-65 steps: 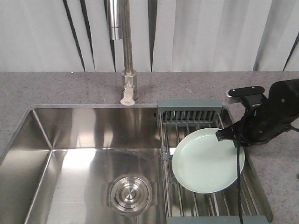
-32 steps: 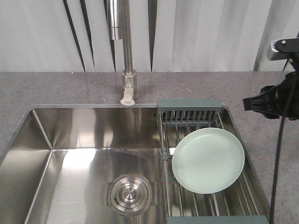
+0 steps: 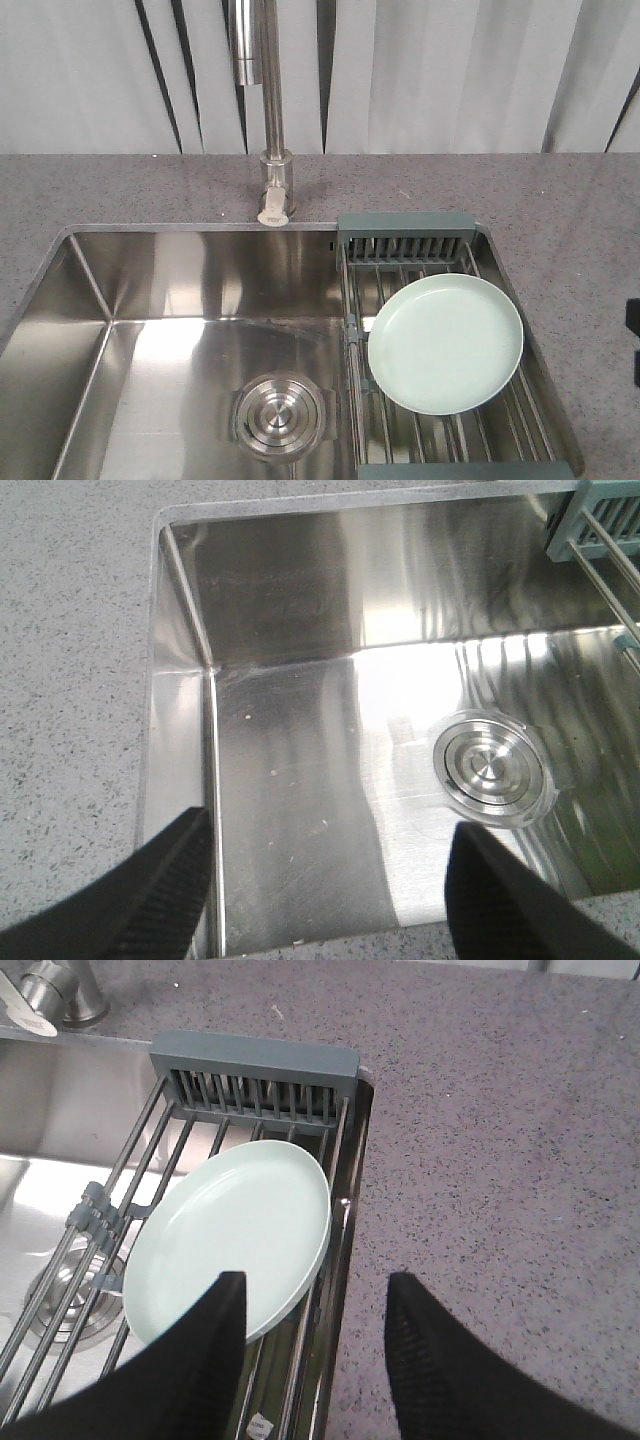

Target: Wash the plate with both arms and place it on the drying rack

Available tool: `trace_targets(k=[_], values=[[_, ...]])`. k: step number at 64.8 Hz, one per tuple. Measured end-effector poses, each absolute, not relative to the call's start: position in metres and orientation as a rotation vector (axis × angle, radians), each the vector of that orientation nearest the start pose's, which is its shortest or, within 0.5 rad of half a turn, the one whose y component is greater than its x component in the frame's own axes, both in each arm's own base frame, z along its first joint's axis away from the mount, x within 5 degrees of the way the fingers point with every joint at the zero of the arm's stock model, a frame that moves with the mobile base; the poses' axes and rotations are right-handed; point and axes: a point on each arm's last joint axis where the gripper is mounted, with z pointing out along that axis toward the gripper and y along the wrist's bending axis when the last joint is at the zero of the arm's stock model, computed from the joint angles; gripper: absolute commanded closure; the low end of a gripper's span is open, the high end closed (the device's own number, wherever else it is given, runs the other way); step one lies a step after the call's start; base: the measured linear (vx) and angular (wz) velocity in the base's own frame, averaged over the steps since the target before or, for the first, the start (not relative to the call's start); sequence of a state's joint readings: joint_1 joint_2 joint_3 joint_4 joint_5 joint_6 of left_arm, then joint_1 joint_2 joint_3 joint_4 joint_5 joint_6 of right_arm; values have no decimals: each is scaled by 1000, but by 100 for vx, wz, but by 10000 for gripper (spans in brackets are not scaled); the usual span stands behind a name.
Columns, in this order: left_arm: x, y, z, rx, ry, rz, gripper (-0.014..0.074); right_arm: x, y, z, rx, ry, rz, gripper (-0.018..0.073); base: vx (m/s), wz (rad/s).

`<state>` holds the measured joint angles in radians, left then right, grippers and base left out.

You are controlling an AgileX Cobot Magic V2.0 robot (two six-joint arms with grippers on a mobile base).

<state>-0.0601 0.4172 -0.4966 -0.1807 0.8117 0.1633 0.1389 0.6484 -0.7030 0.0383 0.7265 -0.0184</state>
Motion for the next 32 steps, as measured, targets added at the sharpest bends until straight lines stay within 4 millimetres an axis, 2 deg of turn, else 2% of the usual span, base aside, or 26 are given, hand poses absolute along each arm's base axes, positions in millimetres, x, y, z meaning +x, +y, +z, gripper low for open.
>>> trace_targets(k=[16, 32], values=[[73, -16, 282, 181, 2198, -156, 133, 72, 13, 316, -153, 2096, 120, 230, 0, 0], [73, -16, 282, 181, 2198, -156, 133, 49, 10, 300, -149, 2057, 135, 230, 0, 0]])
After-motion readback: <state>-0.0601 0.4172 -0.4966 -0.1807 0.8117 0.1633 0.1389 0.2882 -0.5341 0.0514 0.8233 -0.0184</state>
